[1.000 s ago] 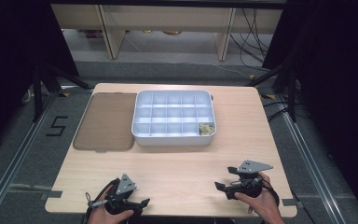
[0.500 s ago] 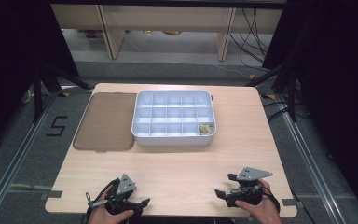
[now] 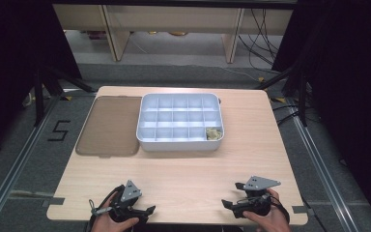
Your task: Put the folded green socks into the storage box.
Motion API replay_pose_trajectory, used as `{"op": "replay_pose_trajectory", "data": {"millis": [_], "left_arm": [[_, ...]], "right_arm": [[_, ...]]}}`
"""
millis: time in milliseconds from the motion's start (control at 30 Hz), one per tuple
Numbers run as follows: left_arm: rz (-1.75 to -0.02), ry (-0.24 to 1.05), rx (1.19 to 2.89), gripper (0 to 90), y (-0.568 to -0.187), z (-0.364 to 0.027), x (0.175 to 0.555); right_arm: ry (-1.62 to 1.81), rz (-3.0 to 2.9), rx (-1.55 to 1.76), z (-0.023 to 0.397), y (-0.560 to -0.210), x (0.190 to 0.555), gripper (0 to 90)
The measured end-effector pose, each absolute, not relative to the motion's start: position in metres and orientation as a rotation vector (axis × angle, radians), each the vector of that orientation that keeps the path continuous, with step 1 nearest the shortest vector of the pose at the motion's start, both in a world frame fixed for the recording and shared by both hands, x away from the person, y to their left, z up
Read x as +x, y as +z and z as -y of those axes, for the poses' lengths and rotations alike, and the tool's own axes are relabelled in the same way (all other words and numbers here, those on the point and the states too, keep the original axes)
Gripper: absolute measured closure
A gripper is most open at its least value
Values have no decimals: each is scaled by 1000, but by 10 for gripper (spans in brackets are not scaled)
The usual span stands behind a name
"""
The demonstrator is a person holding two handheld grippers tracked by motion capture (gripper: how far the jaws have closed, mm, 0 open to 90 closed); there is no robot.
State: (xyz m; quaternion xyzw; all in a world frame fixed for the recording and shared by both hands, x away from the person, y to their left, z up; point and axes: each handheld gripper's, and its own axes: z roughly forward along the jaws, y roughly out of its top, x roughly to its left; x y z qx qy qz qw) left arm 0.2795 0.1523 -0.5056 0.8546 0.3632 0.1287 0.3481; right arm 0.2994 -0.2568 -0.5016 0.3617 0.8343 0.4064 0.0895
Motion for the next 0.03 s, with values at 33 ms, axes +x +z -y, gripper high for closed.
{"op": "replay_pose_trajectory", "data": {"millis": [33], "left_arm": [[-942, 337, 2214, 210, -506, -152, 280]], "right_arm": [[1212, -2480, 1108, 256, -501, 298, 169]]}}
